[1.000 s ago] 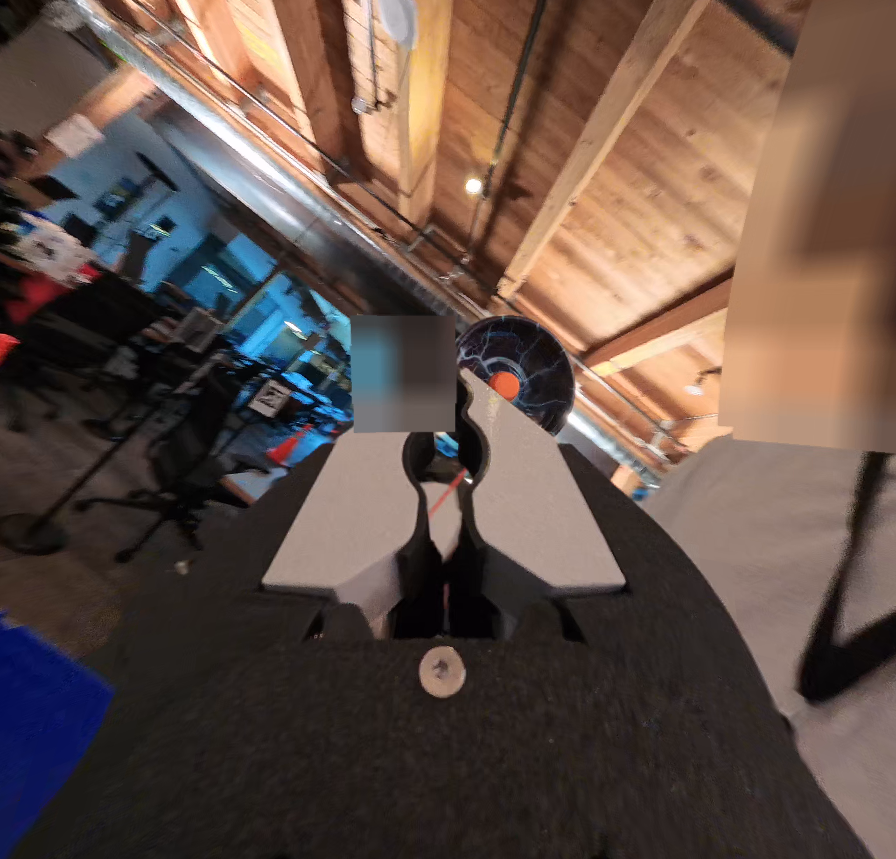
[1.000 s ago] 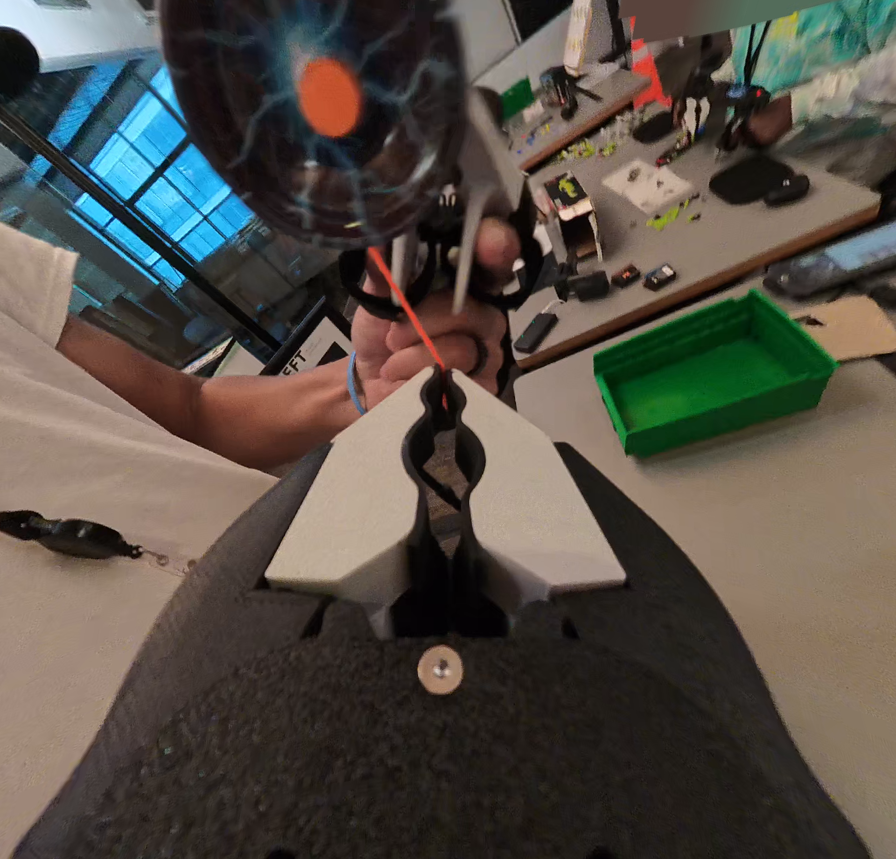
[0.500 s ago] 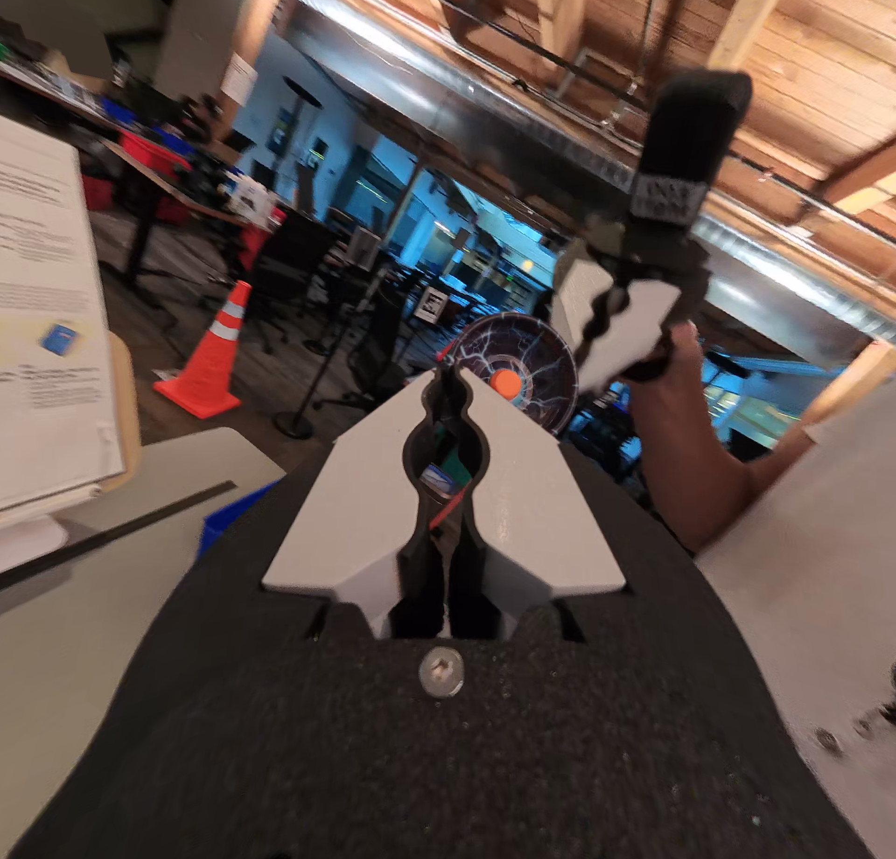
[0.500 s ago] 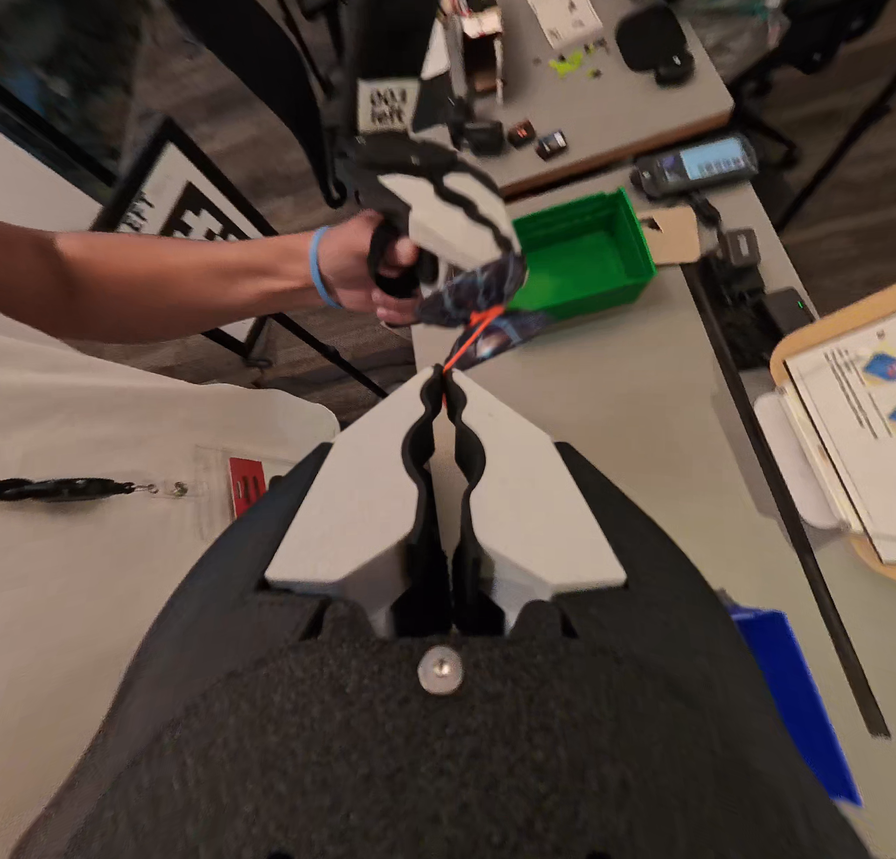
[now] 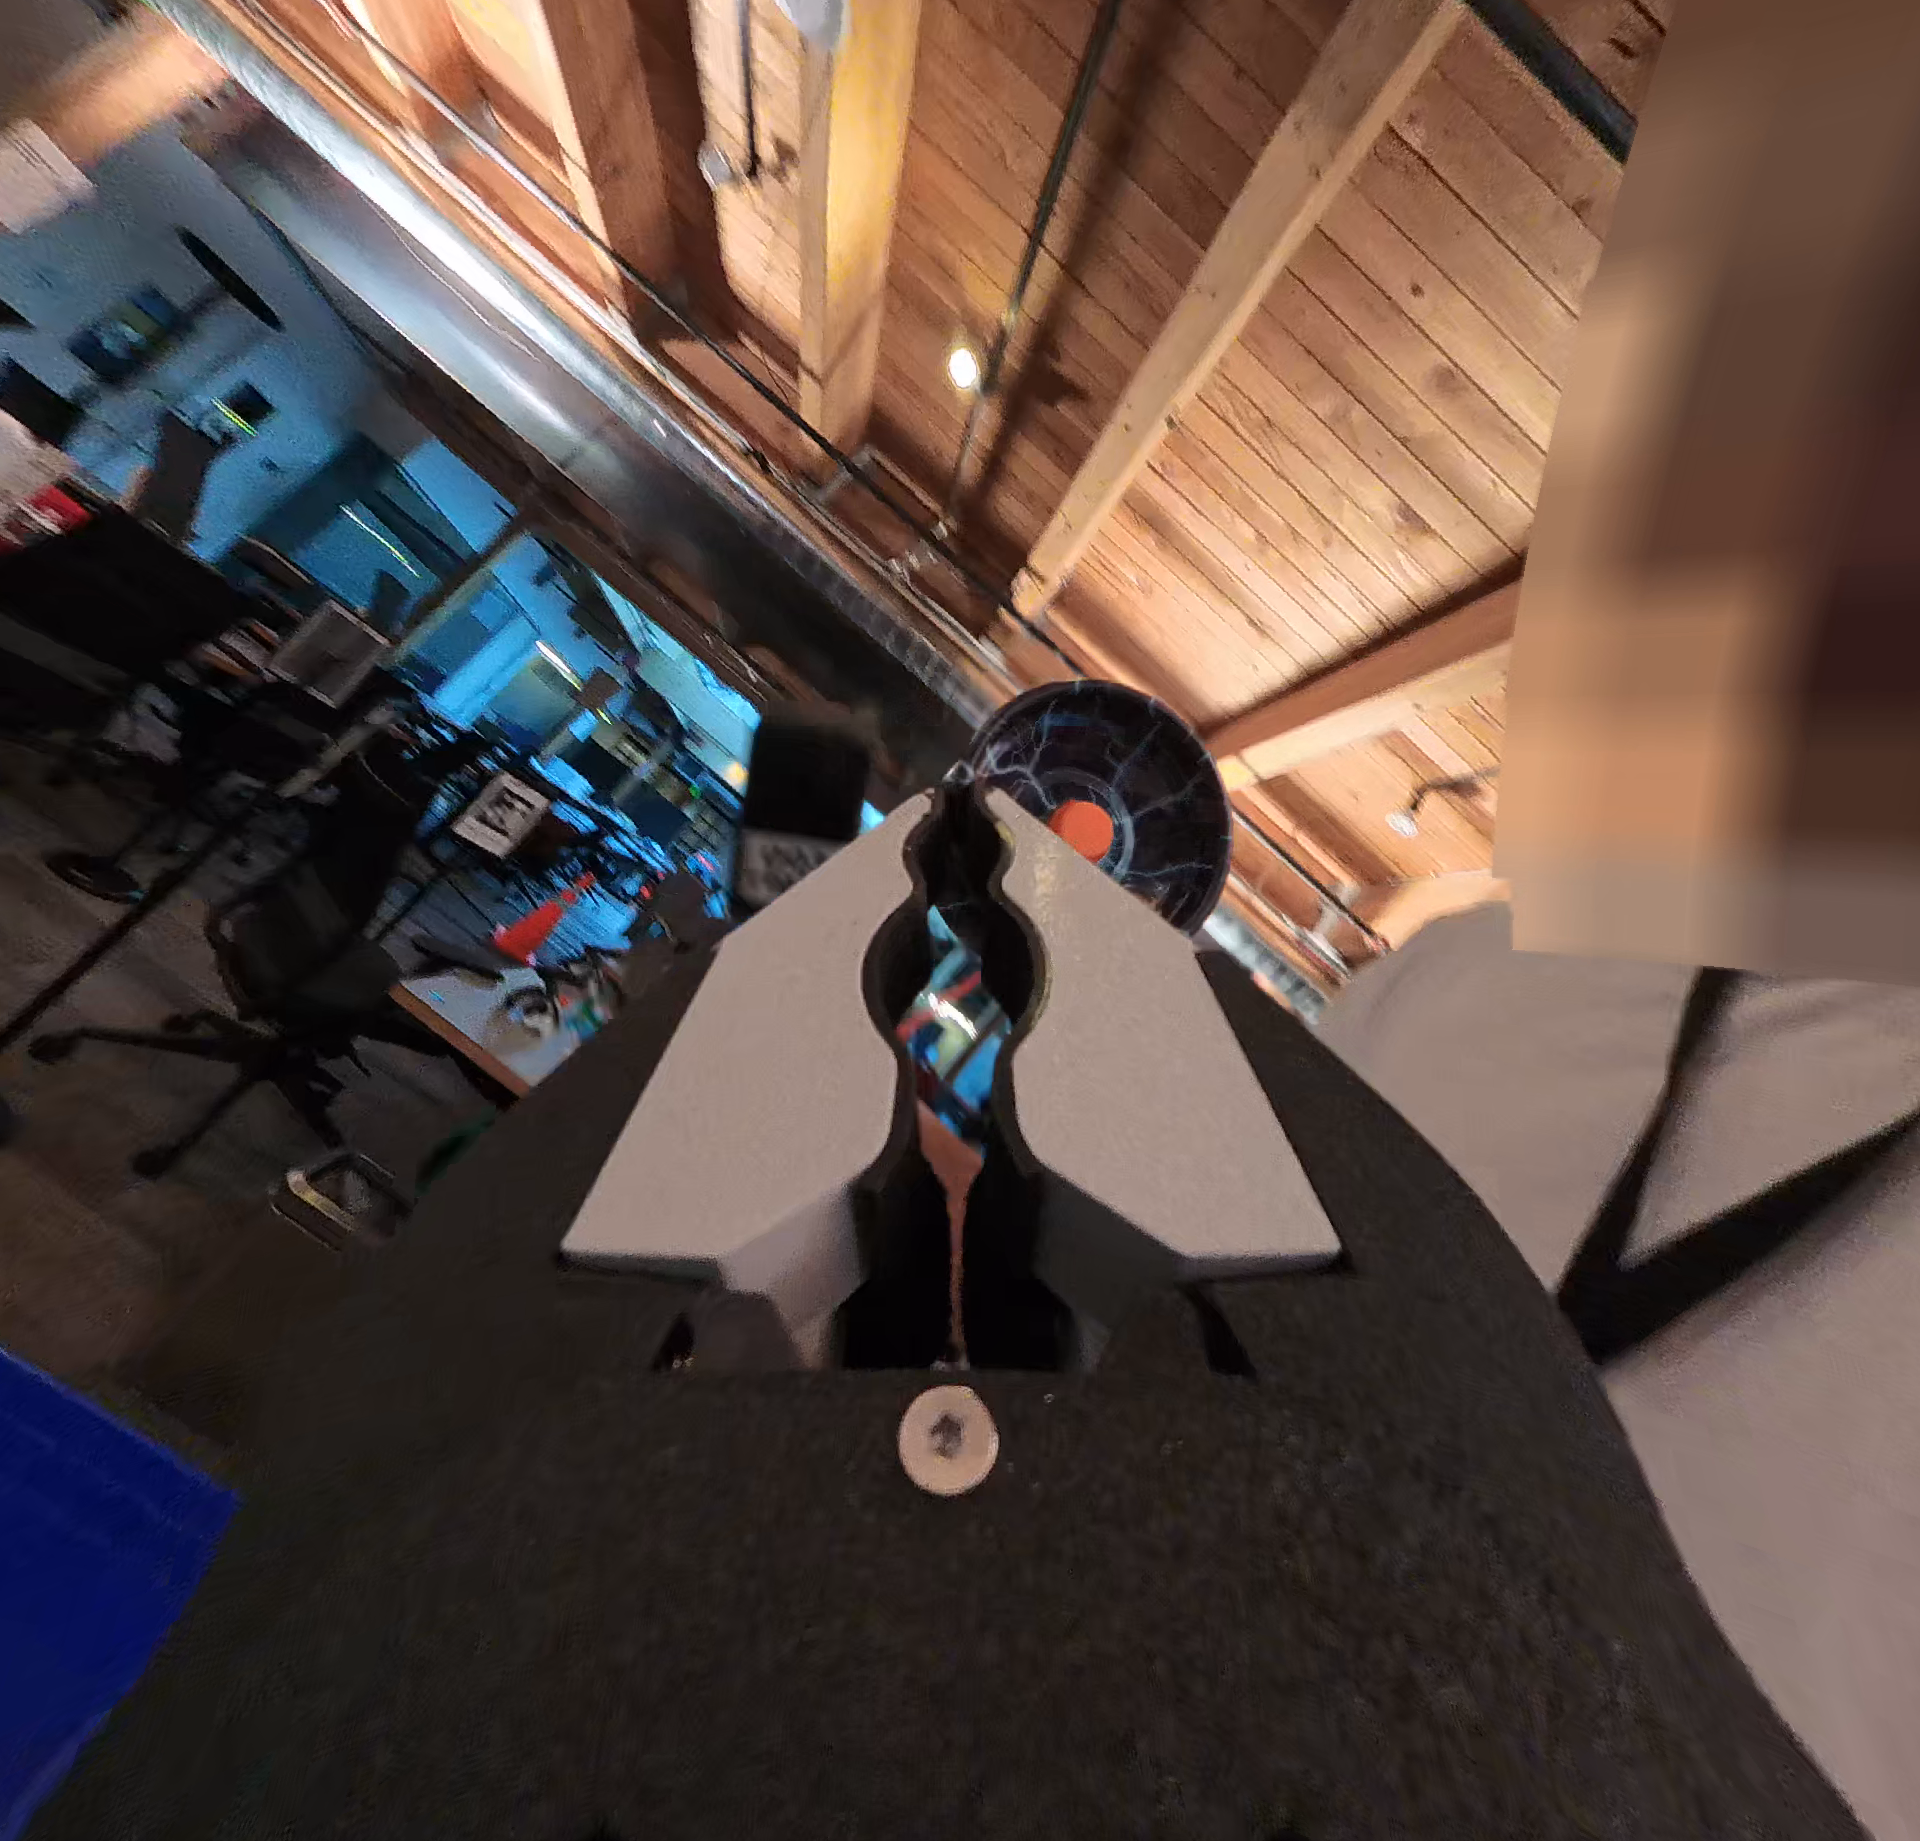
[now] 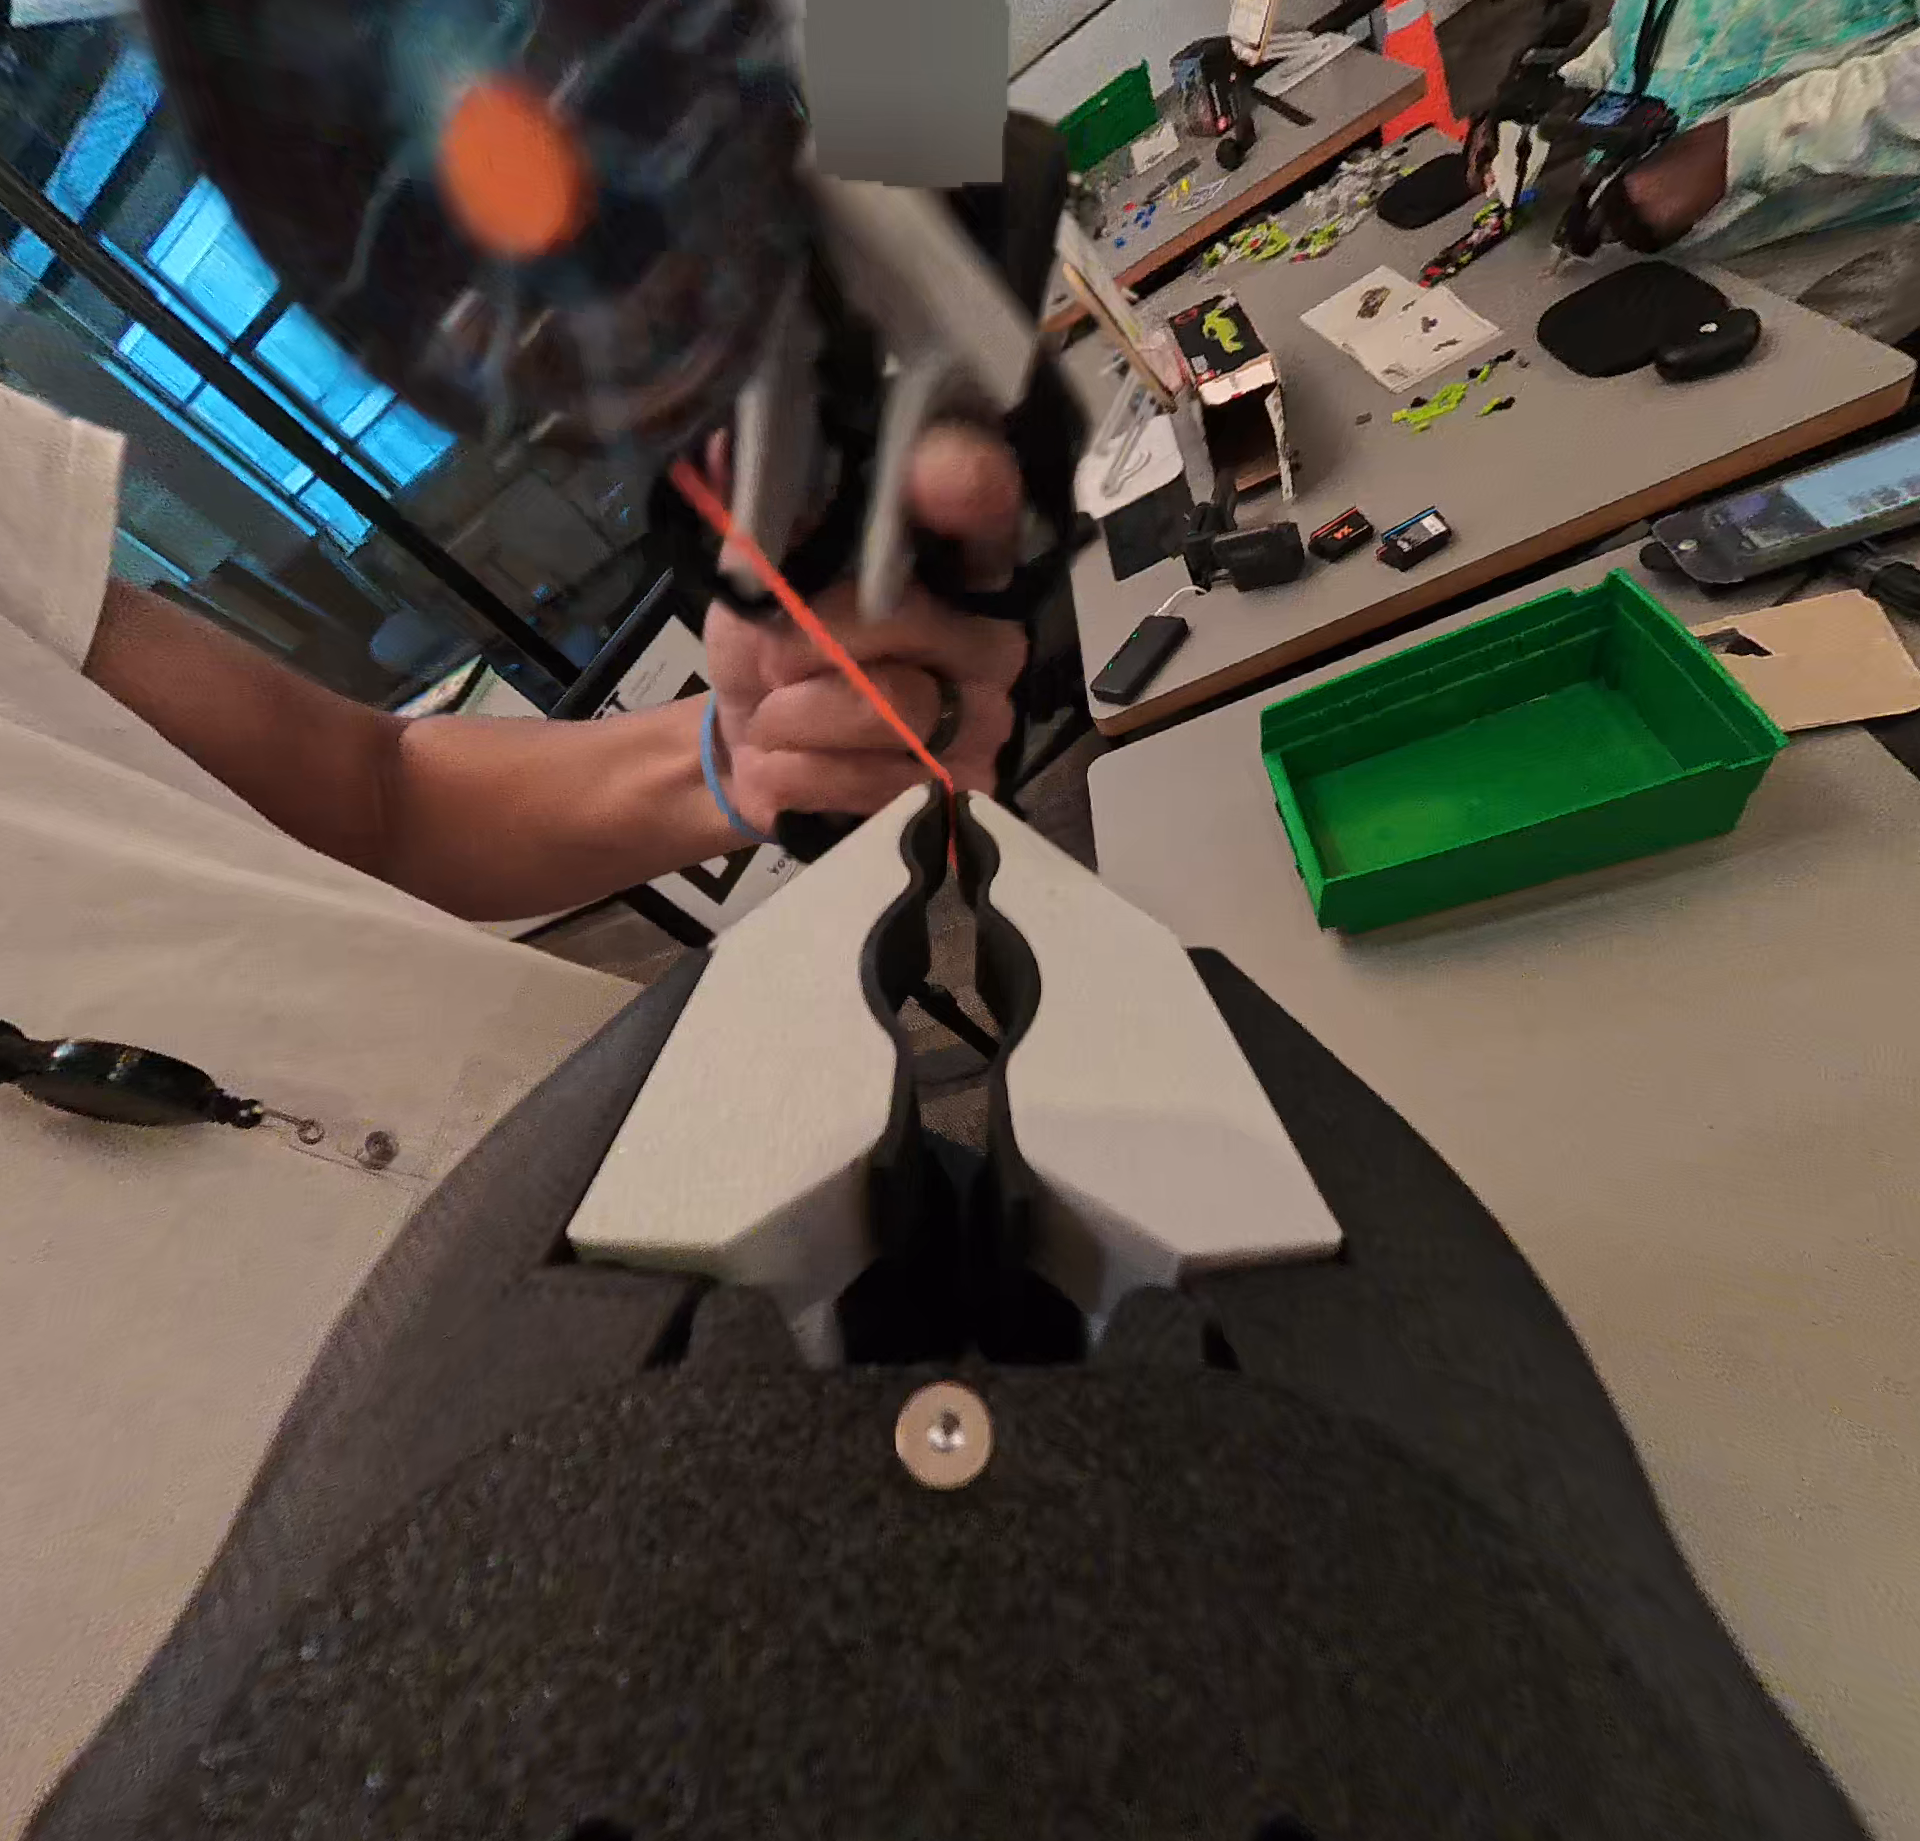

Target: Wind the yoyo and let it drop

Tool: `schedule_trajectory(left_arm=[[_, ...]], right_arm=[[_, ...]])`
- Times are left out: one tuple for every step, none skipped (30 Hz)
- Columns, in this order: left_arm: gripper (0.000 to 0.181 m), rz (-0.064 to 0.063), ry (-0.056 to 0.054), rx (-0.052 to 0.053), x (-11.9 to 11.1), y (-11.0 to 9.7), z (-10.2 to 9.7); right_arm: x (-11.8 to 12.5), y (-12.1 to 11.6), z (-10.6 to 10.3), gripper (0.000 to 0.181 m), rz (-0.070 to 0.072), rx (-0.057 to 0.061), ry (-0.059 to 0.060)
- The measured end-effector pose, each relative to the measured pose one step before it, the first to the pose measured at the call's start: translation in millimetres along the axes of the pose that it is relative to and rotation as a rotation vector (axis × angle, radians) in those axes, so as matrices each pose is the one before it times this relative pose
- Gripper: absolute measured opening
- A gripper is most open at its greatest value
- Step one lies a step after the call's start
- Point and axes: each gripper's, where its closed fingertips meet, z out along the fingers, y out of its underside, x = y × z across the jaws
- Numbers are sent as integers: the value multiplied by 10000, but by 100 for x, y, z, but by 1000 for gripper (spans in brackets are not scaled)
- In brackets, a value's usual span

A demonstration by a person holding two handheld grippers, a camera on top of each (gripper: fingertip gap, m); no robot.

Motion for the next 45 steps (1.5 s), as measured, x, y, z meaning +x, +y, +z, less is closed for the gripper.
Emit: schedule_trajectory(left_arm=[[0,3,123,-413,277,771,-76],[0,120,-21,-364,127,656,-150],[0,128,-84,-398,9,633,-209],[0,177,-231,-375,-238,565,-255],[0,209,-338,-337,-442,497,-288],[0,208,-393,-370,-639,529,-256],[0,216,-487,-317,-845,454,-237],[0,174,-441,-176,-853,204,-218],[0,121,-360,-2,-766,-122,-224],[0,111,-393,107,-810,-342,-242],[0,187,-478,93,-893,-386,-236],[0,210,-430,235,-738,-623,-233],[0,116,-274,360,-432,-857,-170],[0,67,-140,342,-138,-840,-20],[0,105,-61,261,127,-651,150],[0,115,18,157,343,-393,311],[0,24,155,85,597,-195,426],[0,-91,265,56,758,-60,447],[0,-103,221,50,665,21,409],[0,-155,272,31,660,86,295],[0,-264,297,117,577,-63,143],[0,-331,272,249,428,-250,-14],[0,-434,366,278,475,-311,-99],[0,-420,296,255,355,-266,-97],[0,-281,142,107,168,-21,-45],[0,-167,93,-79,121,322,20],[0,-147,90,-99,142,441,40],[0,-218,109,-39,169,381,32],[0,-280,189,11,273,331,12],[0,-280,225,35,337,266,-38],[0,-167,124,-14,232,297,-77],[0,-43,64,-143,177,453,-116],[0,2,35,-171,130,479,-160],[0,-44,37,-119,103,379,-219],[0,-61,40,-98,68,343,-242],[0,-38,-1,-127,-17,384,-208],[0,24,-120,-170,-215,424,-178],[0,120,-266,-269,-463,558,-144],[0,209,-388,-378,-716,672,-121],[0,252,-467,-386,-895,629,-110],[0,247,-477,-230,-902,310,-146],[0,225,-366,-62,-756,-80,-203],[0,275,-409,-2,-813,-321,-260],[0,357,-551,35,-992,-476,-292],[0,363,-496,89,-894,-650,-279]], right_arm=[[724,-455,-376,0,141,50,117],[611,-676,-539,0,82,48,138],[439,-981,-690,0,-42,127,150],[226,-1312,-726,0,-84,267,138],[-32,-1418,-656,0,-109,278,72],[-296,-1292,-542,0,-161,150,19],[-501,-1167,-424,0,-206,72,12],[-758,-833,-208,0,-182,-86,-52],[-693,-228,24,0,-80,-391,86],[-584,-5,149,0,-159,-391,253],[-696,-40,146,0,-136,-240,234],[-707,324,214,0,44,-347,193],[-460,740,366,0,-8,-463,281],[-330,635,492,0,-44,-201,280],[-324,640,657,0,159,-58,113],[-352,768,775,0,366,-57,-103],[-193,708,853,0,386,96,-212],[62,609,748,0,360,213,-240],[97,424,452,0,366,313,-342],[75,105,156,0,324,441,-404],[-18,-72,-56,0,186,481,-458],[-152,46,-124,0,26,327,-455],[-74,464,-13,0,-143,-19,-269],[365,728,105,0,-321,-210,155],[231,699,239,0,-451,-217,173],[-108,333,289,0,-351,-14,-23],[75,196,285,0,-196,13,53],[445,377,255,0,-201,-172,249],[630,478,198,0,-274,-282,326],[682,318,82,0,-287,-215,330],[656,-132,-155,0,-170,29,264],[670,-511,-401,0,14,180,178],[714,-670,-564,0,92,197,131],[874,-639,-619,0,-21,96,245],[985,-631,-618,0,-199,32,375],[997,-666,-554,0,-304,44,432],[681,-616,-435,0,-367,-12,247],[354,-723,-398,0,-252,3,67],[167,-955,-437,0,-113,103,4],[-34,-1071,-457,0,-120,146,-38],[-216,-1015,-448,0,-149,89,-61],[-326,-812,-387,0,-145,-44,16],[-432,-614,-342,0,-208,-139,69],[-547,-496,-329,0,-225,-164,111],[-718,-292,-287,0,-147,-253,72]])
